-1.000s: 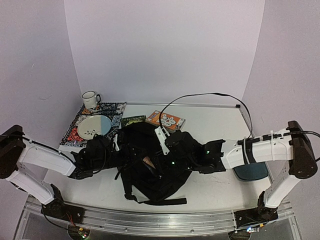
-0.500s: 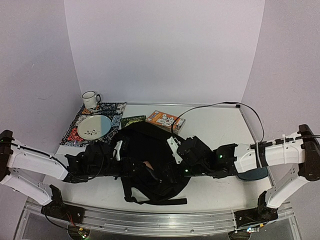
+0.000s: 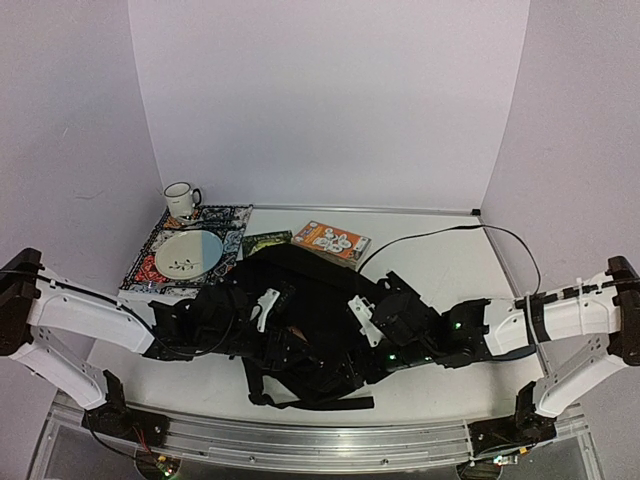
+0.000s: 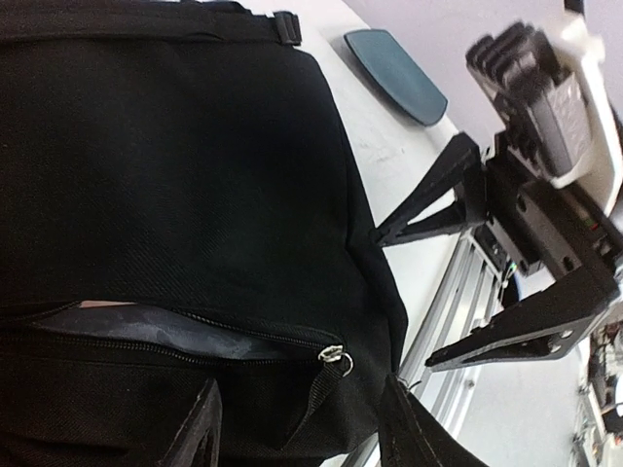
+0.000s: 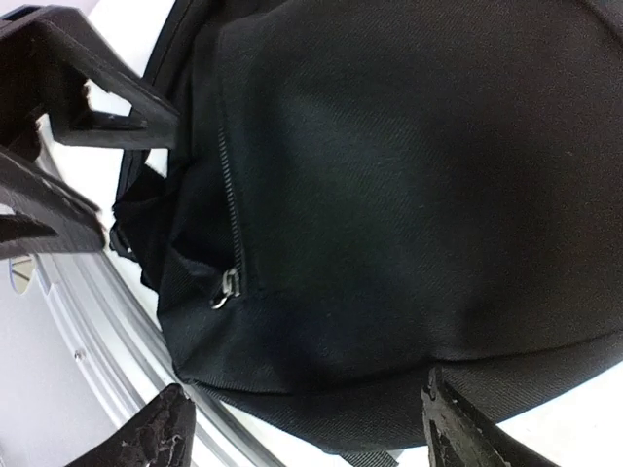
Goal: Pack the student bag
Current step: Pick up the pocket on the back of the student bag, then zip the pocket on the back of the bag in the student bag.
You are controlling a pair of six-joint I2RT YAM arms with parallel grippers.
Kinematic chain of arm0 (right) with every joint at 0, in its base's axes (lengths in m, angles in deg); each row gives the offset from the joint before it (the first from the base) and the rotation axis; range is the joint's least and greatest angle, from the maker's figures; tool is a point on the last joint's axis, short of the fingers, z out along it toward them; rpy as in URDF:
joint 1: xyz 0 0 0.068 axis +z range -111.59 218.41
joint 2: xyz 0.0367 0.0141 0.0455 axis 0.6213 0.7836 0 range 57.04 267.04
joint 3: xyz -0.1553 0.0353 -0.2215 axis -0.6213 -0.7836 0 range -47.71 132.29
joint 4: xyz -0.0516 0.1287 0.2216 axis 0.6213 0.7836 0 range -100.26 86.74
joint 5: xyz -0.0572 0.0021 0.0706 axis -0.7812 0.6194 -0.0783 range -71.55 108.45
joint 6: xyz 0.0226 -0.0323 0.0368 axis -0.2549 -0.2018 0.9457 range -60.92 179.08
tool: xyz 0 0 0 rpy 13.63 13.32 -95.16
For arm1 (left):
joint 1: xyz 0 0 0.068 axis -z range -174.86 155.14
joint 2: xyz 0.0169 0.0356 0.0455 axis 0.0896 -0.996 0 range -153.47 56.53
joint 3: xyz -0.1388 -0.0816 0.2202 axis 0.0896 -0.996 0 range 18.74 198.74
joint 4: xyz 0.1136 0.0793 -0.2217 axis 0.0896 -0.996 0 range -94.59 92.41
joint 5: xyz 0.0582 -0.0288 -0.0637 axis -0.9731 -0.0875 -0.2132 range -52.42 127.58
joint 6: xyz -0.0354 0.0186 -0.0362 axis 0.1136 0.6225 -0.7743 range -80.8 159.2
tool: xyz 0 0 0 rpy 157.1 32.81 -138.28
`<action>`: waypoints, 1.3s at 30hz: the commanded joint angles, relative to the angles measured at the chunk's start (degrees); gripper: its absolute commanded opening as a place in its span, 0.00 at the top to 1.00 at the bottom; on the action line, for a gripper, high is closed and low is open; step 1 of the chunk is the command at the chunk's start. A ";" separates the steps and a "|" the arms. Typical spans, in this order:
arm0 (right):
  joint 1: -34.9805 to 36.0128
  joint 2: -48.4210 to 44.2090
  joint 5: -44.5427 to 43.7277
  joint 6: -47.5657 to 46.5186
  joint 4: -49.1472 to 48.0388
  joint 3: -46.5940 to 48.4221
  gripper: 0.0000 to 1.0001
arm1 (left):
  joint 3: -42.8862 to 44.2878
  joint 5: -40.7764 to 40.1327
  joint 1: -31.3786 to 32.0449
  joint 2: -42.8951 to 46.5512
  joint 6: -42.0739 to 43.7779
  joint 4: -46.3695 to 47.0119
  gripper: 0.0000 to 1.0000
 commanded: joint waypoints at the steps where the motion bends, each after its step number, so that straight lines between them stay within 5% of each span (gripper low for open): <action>1: 0.27 1.86 2.34 -2.14 0.79 0.34 0.16 | 5.07 -0.65 1.20 -2.32 7.34 -7.65 0.44; 7: 0.30 7.04 0.85 -2.89 0.88 2.45 0.24 | 6.44 2.15 1.53 -3.92 9.64 -8.91 0.45; 15: 0.28 8.38 -1.26 -4.29 1.15 2.92 0.66 | 8.52 5.11 1.71 -8.16 10.92 -10.08 0.45; 22: 0.30 7.58 -2.35 -5.20 1.31 2.92 0.89 | 10.69 6.60 2.06 -11.10 11.14 -10.26 0.51; 25: 0.26 7.52 -2.67 -5.32 1.32 2.91 0.93 | 11.48 7.76 2.20 -11.83 11.29 -10.26 0.62; 30: 0.29 6.98 -3.63 -5.52 1.97 2.79 1.00 | 11.61 7.44 2.25 -11.32 11.37 -10.57 0.98; 34: 0.19 5.64 -5.42 -5.55 4.12 2.23 1.00 | 11.04 2.49 2.25 -8.54 10.74 -12.27 1.00; 39: -0.24 2.65 -8.16 -4.38 8.52 1.04 1.00 | 10.83 -13.41 2.07 -4.66 7.88 -18.66 1.00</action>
